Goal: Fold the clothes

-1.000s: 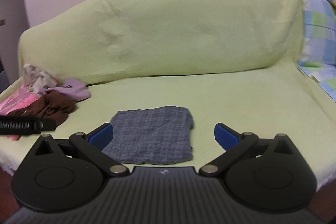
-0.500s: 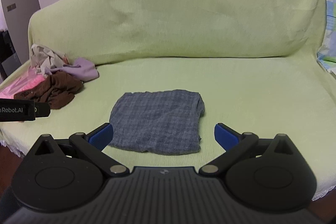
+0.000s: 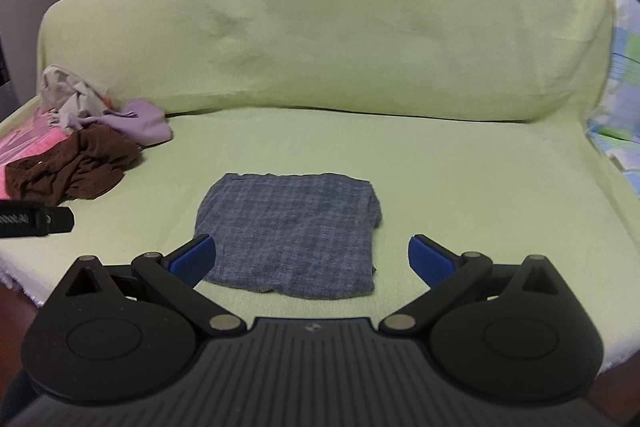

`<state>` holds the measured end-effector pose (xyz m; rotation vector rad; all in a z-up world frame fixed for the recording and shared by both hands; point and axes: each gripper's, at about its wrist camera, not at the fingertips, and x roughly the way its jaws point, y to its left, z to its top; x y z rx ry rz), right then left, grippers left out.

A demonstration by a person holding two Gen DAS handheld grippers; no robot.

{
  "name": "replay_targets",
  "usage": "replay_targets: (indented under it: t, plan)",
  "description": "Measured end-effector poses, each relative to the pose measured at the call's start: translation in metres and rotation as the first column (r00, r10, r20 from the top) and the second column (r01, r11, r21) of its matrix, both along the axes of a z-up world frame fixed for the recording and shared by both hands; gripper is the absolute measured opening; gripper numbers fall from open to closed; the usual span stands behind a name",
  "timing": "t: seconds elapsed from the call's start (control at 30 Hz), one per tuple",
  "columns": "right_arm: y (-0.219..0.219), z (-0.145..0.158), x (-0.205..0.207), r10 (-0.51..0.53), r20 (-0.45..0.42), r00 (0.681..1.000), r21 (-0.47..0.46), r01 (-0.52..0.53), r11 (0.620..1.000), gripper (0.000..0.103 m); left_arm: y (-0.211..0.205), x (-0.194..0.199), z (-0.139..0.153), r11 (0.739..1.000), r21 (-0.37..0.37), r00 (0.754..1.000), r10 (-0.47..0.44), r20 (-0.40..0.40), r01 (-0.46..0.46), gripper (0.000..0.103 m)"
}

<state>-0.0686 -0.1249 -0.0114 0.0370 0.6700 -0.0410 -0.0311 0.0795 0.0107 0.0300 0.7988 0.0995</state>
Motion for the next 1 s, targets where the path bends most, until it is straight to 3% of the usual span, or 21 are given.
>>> replay_targets:
  t: [0.37, 0.7, 0.87, 1.0]
  plan:
    - [0.008, 0.003, -0.026, -0.083, -0.013, 0.996, -0.043, 0.082, 0.996, 0.101, -0.025, 0.001, -0.020, 0.993, -0.016, 0.992, -0.117, -0.046, 0.117, 0.074]
    - [-0.014, -0.017, -0.012, -0.001, -0.048, 0.999, -0.020, 0.000, 1.000, 0.101, -0.044, -0.007, -0.023, 0.998, -0.035, 0.997, -0.053, -0.055, 0.051, 0.074]
    - [-0.016, -0.026, -0.009, 0.024, -0.057, 0.998, -0.018, -0.025, 1.000, 0.101, -0.053, -0.005, -0.020, 0.998, -0.022, 0.998, -0.063, -0.031, 0.062, 0.074]
    - [-0.024, -0.030, -0.012, -0.011, -0.058, 0.998, 0.020, 0.012, 1.000, 0.101, -0.063, -0.001, -0.018, 0.996, -0.015, 0.996, -0.088, -0.025, 0.088, 0.074]
